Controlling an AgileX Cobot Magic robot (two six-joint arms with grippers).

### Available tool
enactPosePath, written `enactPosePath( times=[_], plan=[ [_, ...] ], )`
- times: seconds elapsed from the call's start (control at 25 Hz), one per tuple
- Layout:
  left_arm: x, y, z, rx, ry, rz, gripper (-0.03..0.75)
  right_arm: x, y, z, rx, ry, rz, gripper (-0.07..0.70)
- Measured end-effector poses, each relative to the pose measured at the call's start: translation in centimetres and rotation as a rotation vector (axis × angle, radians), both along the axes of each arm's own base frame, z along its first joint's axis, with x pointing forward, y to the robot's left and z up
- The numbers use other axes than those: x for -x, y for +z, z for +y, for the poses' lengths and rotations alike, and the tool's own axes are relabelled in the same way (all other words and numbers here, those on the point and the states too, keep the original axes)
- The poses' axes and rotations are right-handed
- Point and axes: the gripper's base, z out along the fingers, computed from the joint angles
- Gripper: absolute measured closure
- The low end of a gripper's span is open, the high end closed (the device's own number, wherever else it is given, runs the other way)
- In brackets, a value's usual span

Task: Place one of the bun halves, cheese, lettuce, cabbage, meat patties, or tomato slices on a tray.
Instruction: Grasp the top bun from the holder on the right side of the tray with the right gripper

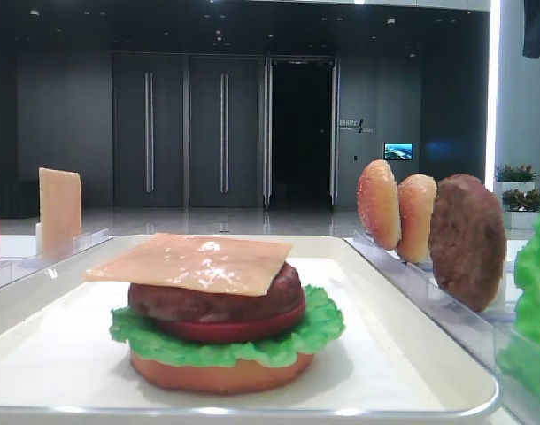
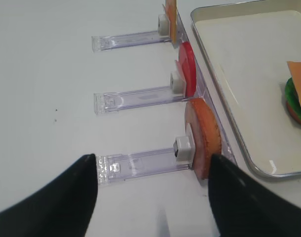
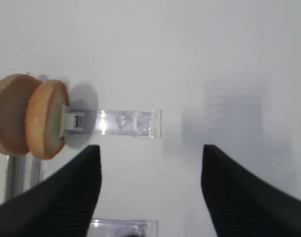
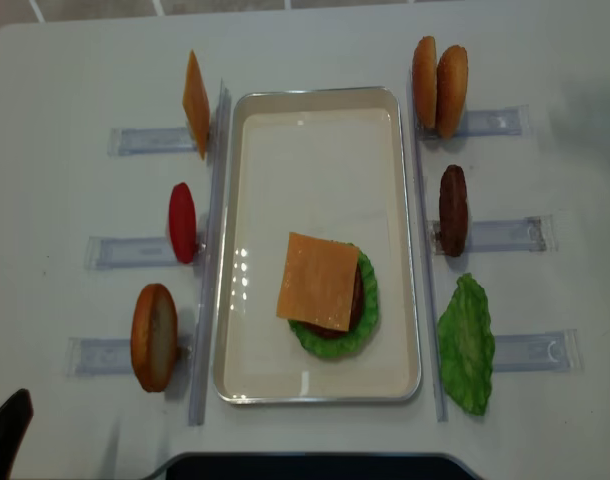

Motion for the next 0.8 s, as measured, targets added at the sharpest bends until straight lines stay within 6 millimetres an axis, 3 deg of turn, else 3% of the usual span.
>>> enactPosePath(
  times=[0.4,0.8],
  plan=[
    [0.0,0.0,0.0,0.000,0.000,0.000,0.181,-1.6,-1.5,1.3,0.009,0.011,0.028,0.181],
    [0.0,0.0,0.0,0.001,0.000,0.000,0.181,-1.1,-1.5,6.9,0.015,0.044,0.024,0.181]
  ],
)
